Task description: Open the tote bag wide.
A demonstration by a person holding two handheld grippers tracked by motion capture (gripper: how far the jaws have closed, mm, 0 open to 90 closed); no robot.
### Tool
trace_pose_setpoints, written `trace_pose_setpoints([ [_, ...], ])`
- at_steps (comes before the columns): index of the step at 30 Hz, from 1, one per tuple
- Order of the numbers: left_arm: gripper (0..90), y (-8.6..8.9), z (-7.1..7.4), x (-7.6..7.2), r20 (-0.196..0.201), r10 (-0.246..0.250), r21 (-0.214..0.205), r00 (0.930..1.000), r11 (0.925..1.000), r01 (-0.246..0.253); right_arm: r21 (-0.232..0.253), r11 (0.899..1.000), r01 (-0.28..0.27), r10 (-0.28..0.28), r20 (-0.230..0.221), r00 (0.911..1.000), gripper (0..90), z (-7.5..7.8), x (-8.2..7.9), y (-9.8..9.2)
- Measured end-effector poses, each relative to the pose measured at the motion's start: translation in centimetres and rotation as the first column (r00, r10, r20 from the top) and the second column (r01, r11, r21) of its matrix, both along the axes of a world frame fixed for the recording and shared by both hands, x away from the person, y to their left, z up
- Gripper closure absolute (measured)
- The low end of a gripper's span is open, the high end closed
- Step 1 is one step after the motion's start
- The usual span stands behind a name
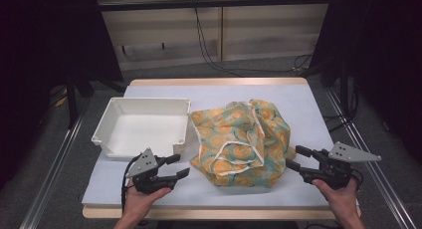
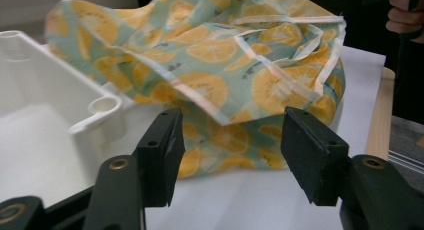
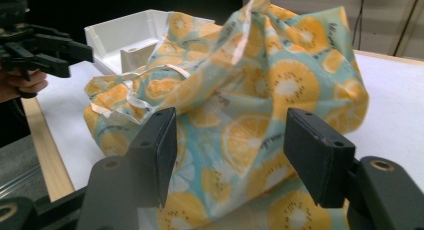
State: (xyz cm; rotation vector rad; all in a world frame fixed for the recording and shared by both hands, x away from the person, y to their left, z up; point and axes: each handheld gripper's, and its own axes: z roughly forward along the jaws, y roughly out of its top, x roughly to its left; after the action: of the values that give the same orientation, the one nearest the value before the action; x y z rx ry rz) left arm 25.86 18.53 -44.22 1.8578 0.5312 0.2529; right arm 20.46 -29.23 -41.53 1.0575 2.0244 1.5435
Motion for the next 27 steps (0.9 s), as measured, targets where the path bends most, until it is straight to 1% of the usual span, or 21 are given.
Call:
trace_pose_setpoints([
  [2, 43.7, -0.7, 0.3, 0.1, 0.001, -0.021, 0.003, 0.9998, 0.9998, 0.021, -0.009, 1.000, -0.006, 0.006, 0.002, 1.0000, 39.4, 0.3, 0.2, 0.3],
  [3, 44.4, -0.7, 0.3, 0.1, 0.001, -0.021, 0.003, 0.9998, 0.9998, 0.021, -0.009, 1.000, -0.006, 0.006, 0.002, 1.0000, 39.4, 0.3, 0.2, 0.3],
  [4, 44.6, -1.3, 0.6, 0.1, -0.004, -0.043, 0.002, 0.9991, 0.9991, 0.043, -0.018, 1.000, -0.013, 0.013, 0.003, 0.9999, 38.4, 0.4, 0.5, 0.5],
  [5, 44.6, -1.5, 0.7, 0.1, 0.007, -0.052, 0.014, 0.9986, 0.9985, 0.052, -0.021, 1.000, -0.009, 0.009, 0.001, 1.0000, 37.5, 0.4, 0.7, 0.6],
  [6, 44.6, -1.5, 0.7, 0.1, 0.007, -0.052, 0.014, 0.9986, 0.9985, 0.052, -0.021, 1.000, -0.009, 0.009, 0.001, 1.0000, 37.5, 0.4, 0.7, 0.6],
  [7, 44.6, -1.7, 0.9, 0.2, 0.006, -0.059, 0.020, 0.9982, 0.9981, 0.059, -0.022, 1.000, -0.015, 0.015, -0.007, 0.9999, 37.5, 0.5, 1.2, 0.8],
  [8, 44.7, -2.1, 1.0, 0.5, -0.004, -0.075, 0.010, 0.9972, 0.9972, 0.075, -0.025, 1.000, -0.017, 0.016, -0.007, 0.9998, 37.5, 0.6, 1.5, 1.0],
  [10, 44.8, -2.6, 1.3, 0.9, -0.005, -0.084, 0.017, 0.9964, 0.9963, 0.084, -0.026, 0.999, -0.026, 0.026, -0.012, 0.9996, 37.5, 0.8, 2.0, 1.2],
  [11, 44.8, -2.6, 1.3, 0.9, -0.005, -0.084, 0.017, 0.9964, 0.9963, 0.084, -0.026, 0.999, -0.026, 0.026, -0.012, 0.9996, 37.5, 0.8, 2.0, 1.2],
  [12, 44.8, -3.3, 1.4, 1.5, -0.010, -0.090, 0.007, 0.9959, 0.9959, 0.090, -0.027, 0.999, -0.032, 0.031, -0.010, 0.9995, 37.1, 1.1, 2.7, 1.4],
  [15, 45.4, -4.1, 1.5, 2.4, -0.012, -0.106, 0.015, 0.9943, 0.9942, 0.106, -0.028, 0.999, -0.036, 0.036, -0.007, 0.9993, 35.9, 1.4, 3.4, 1.8],
  [16, 45.5, -4.5, 1.6, 2.5, -0.010, -0.101, 0.021, 0.9948, 0.9946, 0.102, -0.024, 0.999, -0.039, 0.039, -0.006, 0.9992, 35.4, 1.5, 3.6, 1.9],
  [17, 45.7, -4.5, 1.6, 2.5, -0.010, -0.101, 0.021, 0.9948, 0.9946, 0.102, -0.023, 0.999, -0.041, 0.041, -0.005, 0.9992, 35.3, 1.6, 3.9, 1.9],
  [18, 46.3, -5.2, 1.7, 3.0, -0.016, -0.121, 0.015, 0.9925, 0.9925, 0.121, -0.024, 0.999, -0.039, 0.039, -0.005, 0.9992, 35.3, 1.7, 4.1, 2.0],
  [19, 47.0, -5.2, 1.7, 3.0, -0.016, -0.121, 0.015, 0.9925, 0.9925, 0.121, -0.024, 0.999, -0.039, 0.039, -0.005, 0.9992, 35.3, 1.7, 4.1, 2.0],
  [21, 48.3, -6.1, 2.0, 3.6, -0.014, -0.138, -0.010, 0.9904, 0.9905, 0.137, -0.034, 0.998, -0.044, 0.043, -0.009, 0.9990, 35.3, 1.9, 4.6, 2.3],
  [23, 49.4, -6.3, 2.1, 3.8, -0.013, -0.145, -0.003, 0.9893, 0.9894, 0.145, -0.036, 0.998, -0.049, 0.048, -0.011, 0.9988, 35.4, 1.9, 4.8, 2.3],
  [24, 50.7, -6.8, 2.2, 4.2, -0.010, -0.149, 0.007, 0.9888, 0.9888, 0.149, -0.038, 0.998, -0.052, 0.052, -0.012, 0.9986, 35.8, 1.9, 5.2, 2.5],
  [25, 51.1, -6.8, 2.2, 4.2, -0.010, -0.149, 0.007, 0.9888, 0.9888, 0.149, -0.038, 0.998, -0.052, 0.052, -0.012, 0.9986, 35.8, 1.9, 5.2, 2.5],
  [26, 51.4, -7.4, 2.2, 4.7, -0.018, -0.156, 0.003, 0.9876, 0.9877, 0.156, -0.036, 0.998, -0.057, 0.056, -0.018, 0.9983, 36.9, 1.9, 5.4, 2.7],
  [27, 51.8, -7.4, 2.2, 4.7, -0.018, -0.156, 0.003, 0.9876, 0.9877, 0.156, -0.042, 0.997, -0.061, 0.061, -0.015, 0.9981, 36.9, 1.9, 5.6, 2.7],
])
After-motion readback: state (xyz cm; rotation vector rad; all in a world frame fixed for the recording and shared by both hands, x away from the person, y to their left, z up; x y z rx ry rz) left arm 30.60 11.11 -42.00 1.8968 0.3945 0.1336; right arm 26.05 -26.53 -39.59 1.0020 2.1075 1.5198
